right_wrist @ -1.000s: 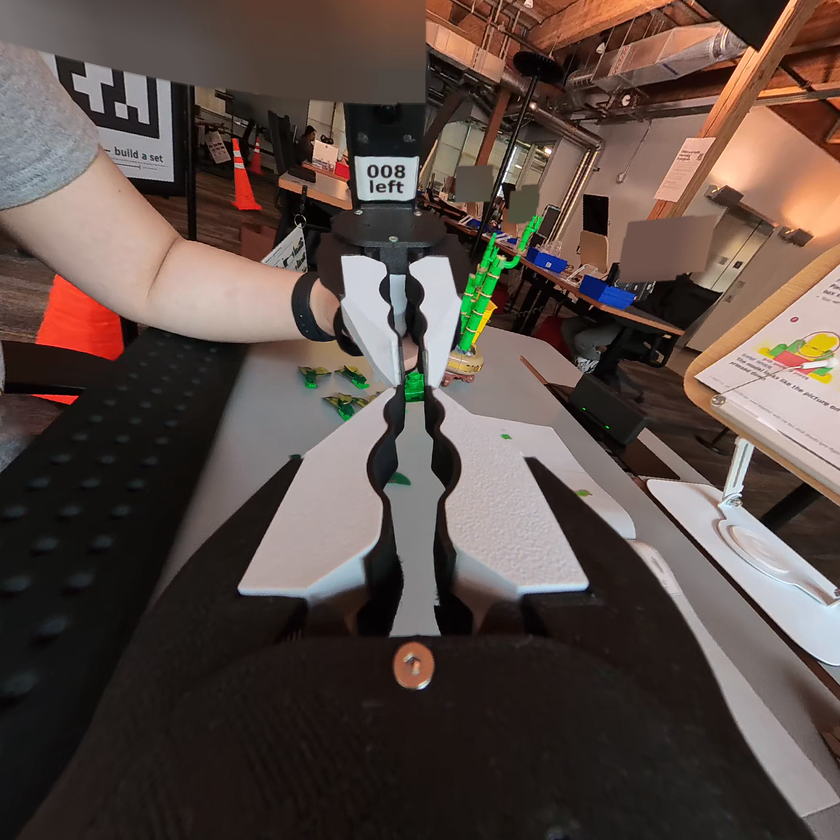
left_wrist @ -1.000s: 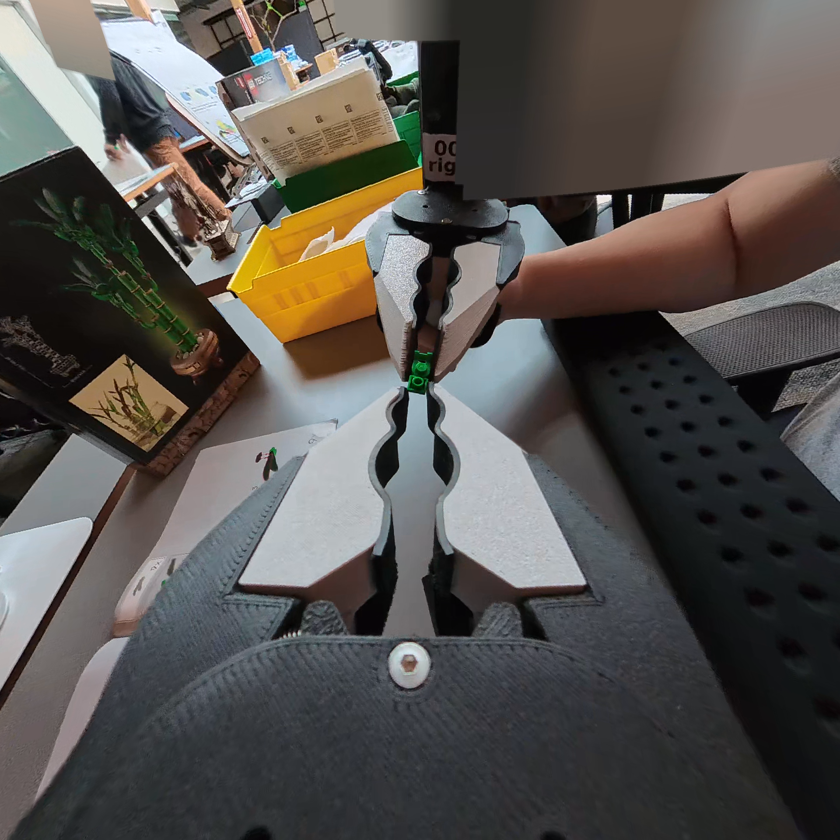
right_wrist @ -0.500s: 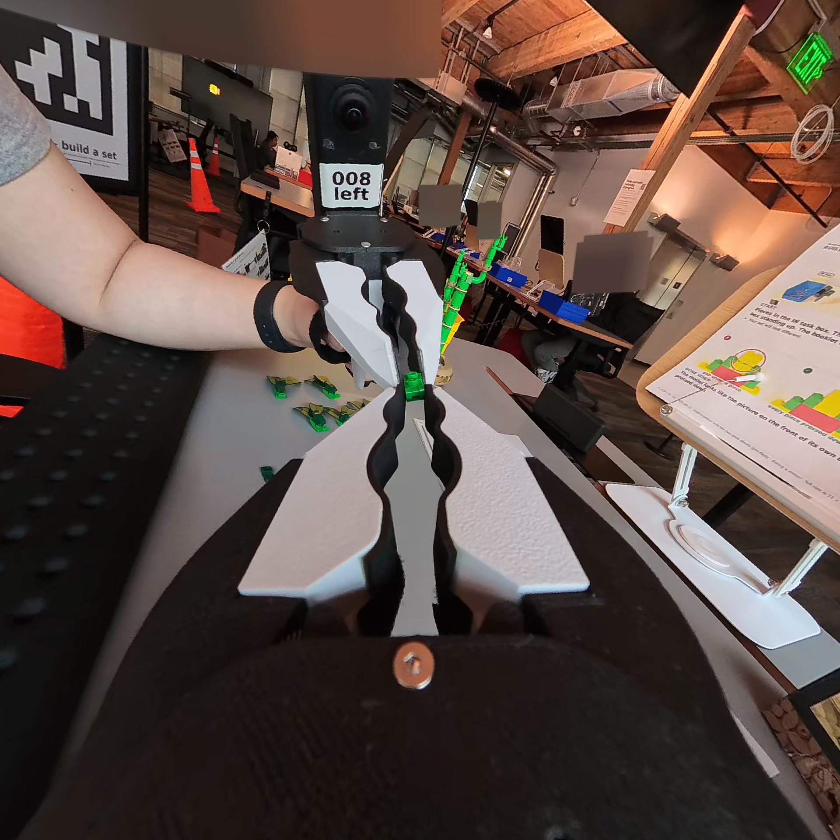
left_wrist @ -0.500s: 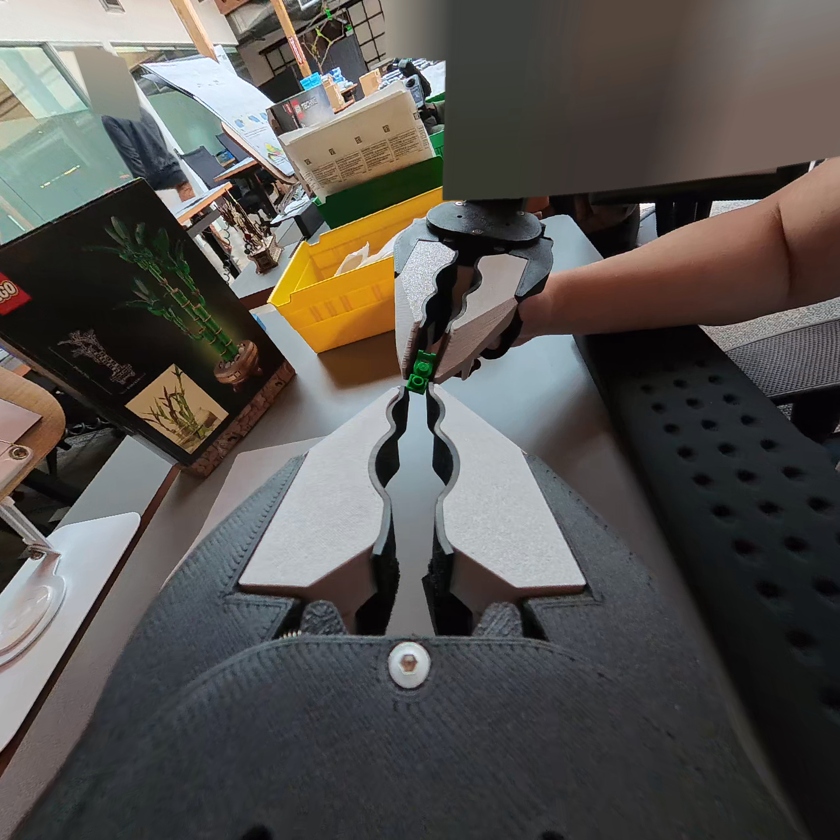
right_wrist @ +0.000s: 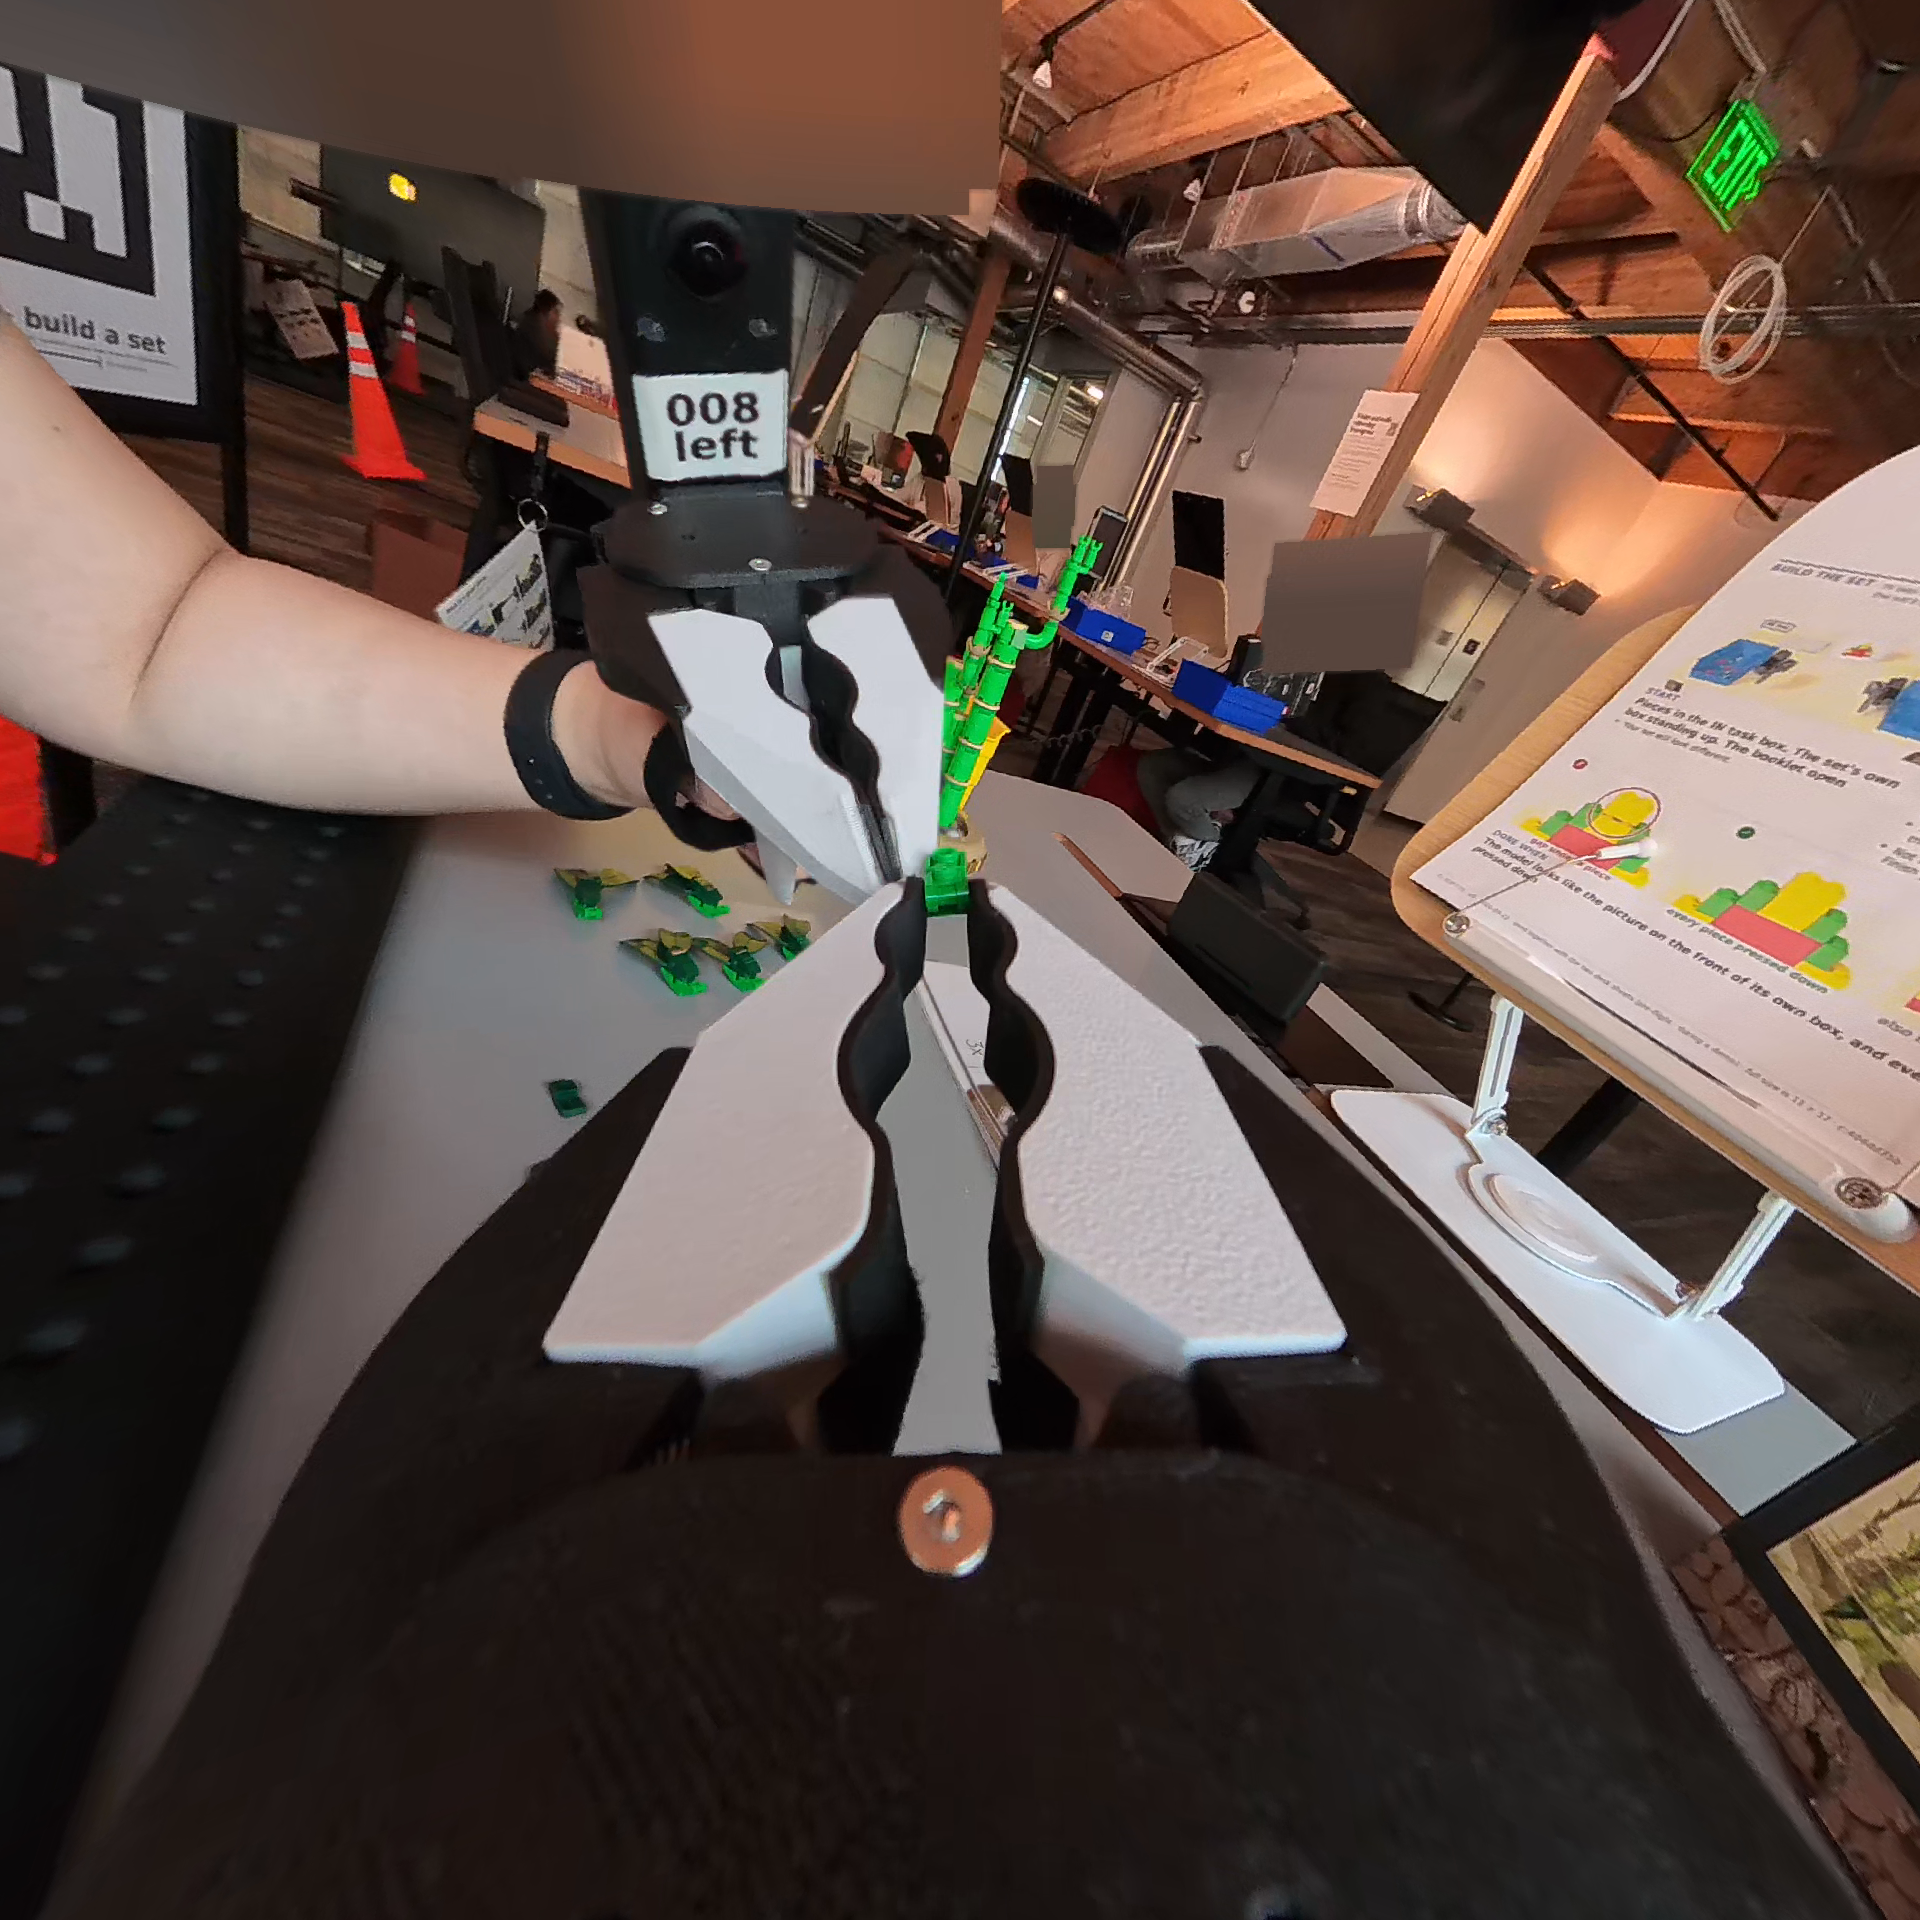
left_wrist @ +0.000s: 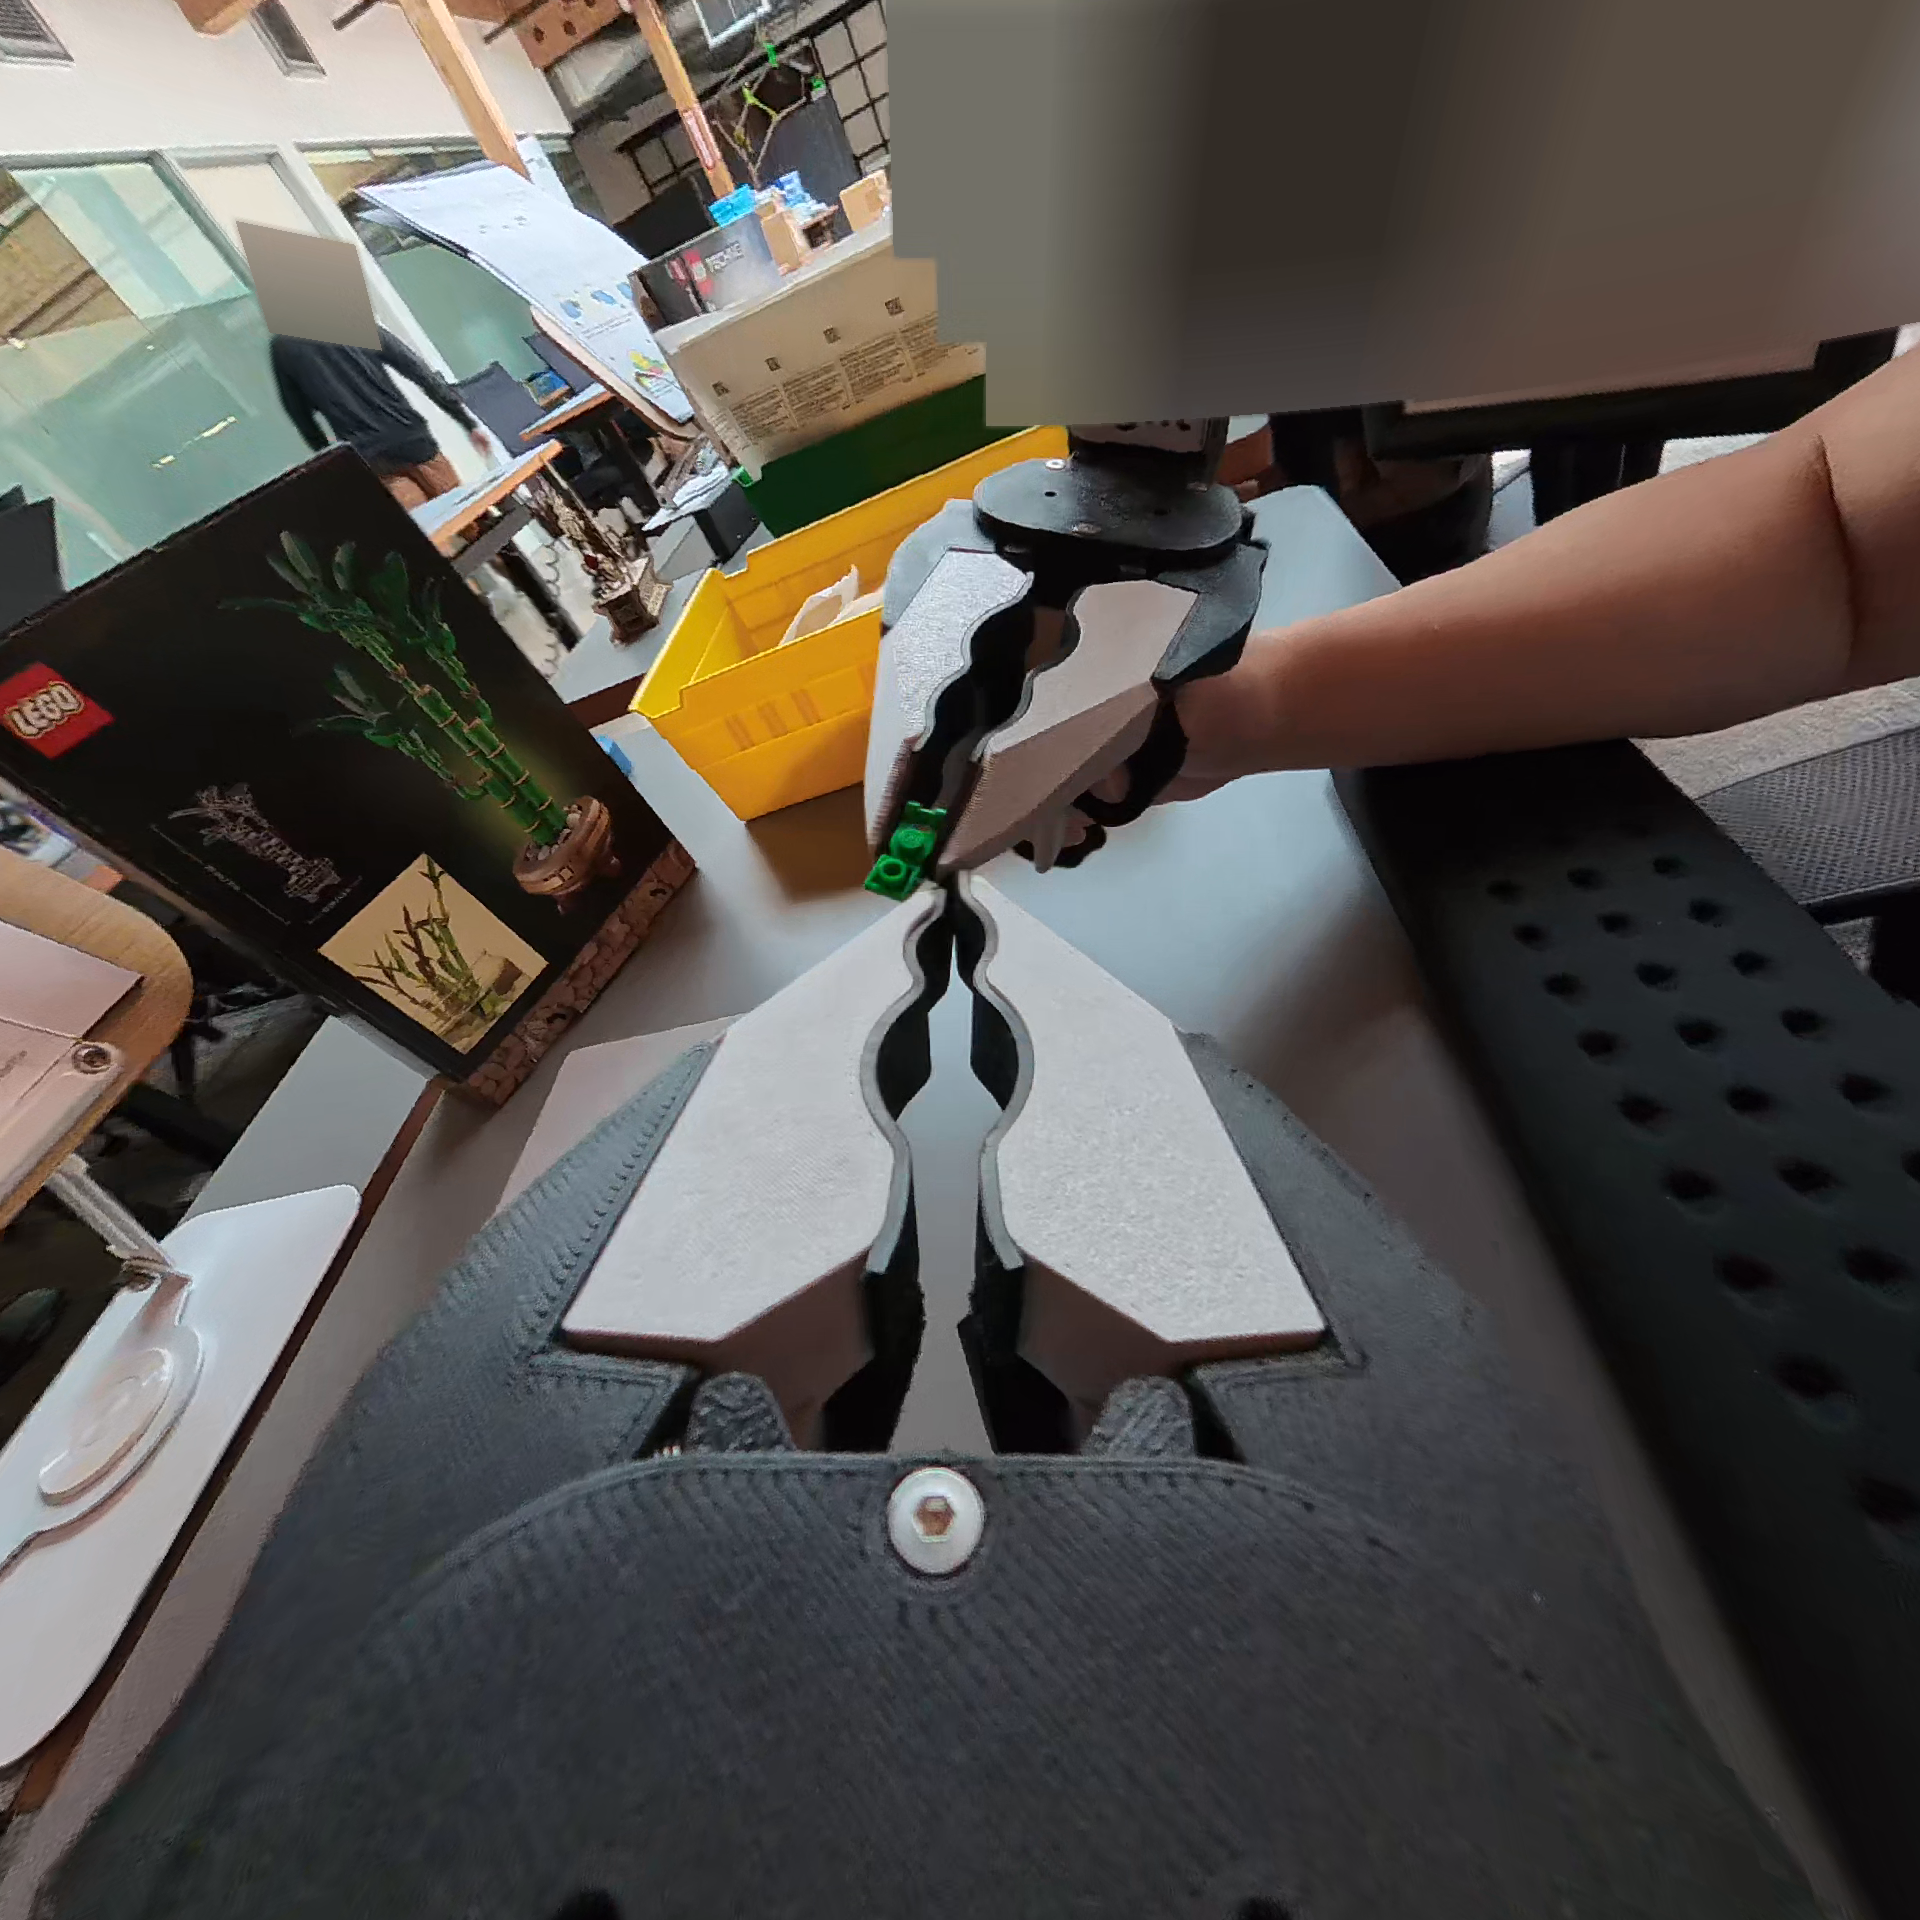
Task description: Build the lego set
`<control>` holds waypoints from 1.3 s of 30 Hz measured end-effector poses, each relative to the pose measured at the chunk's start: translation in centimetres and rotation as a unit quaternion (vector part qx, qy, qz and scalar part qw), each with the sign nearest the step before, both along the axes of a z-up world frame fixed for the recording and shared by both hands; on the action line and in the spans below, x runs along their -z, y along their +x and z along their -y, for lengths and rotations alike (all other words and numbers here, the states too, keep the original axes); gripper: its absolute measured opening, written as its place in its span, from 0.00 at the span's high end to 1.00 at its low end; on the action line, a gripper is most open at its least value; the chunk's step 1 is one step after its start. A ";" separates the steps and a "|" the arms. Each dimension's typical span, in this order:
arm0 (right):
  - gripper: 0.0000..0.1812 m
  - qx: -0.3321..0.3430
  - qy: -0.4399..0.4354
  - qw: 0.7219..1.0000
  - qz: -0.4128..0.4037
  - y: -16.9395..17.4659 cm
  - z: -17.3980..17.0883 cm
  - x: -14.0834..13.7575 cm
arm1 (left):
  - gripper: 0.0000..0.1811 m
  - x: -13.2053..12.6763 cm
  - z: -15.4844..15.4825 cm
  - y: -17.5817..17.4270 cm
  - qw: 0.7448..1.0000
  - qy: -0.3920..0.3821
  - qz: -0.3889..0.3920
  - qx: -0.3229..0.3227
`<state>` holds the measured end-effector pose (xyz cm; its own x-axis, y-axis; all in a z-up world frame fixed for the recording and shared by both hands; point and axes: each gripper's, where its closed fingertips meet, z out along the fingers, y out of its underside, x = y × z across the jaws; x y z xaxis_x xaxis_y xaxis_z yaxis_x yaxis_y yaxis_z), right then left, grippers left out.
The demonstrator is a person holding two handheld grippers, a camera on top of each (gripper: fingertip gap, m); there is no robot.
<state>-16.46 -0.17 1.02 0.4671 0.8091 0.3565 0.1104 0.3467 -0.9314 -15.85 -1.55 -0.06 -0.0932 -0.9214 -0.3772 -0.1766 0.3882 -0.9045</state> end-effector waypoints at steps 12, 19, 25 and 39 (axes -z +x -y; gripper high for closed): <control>0.96 -0.068 -0.087 0.994 -0.019 0.0 0.3 0.9 | 0.93 -0.7 -0.8 -0.7 0.997 -0.077 0.012 0.010; 0.96 -0.074 -0.095 0.993 -0.016 -0.4 0.4 1.3 | 0.96 0.4 -0.3 -0.6 0.997 -0.075 -0.016 0.025; 0.95 -0.082 -0.100 0.991 -0.023 -0.5 0.5 1.1 | 0.97 0.0 -0.1 -0.6 0.996 -0.086 -0.006 0.031; 0.97 -0.117 -0.181 0.976 -0.039 -0.5 0.6 1.7 | 0.93 0.8 -0.4 -1.2 0.995 -0.085 -0.045 0.027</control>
<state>-16.99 -0.76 -0.66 0.2681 0.9634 -0.0023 -0.0084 -0.0001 -1.0000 -17.05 -1.17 -0.82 -0.1717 -0.9639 -0.2035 -0.2432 0.2417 -0.9394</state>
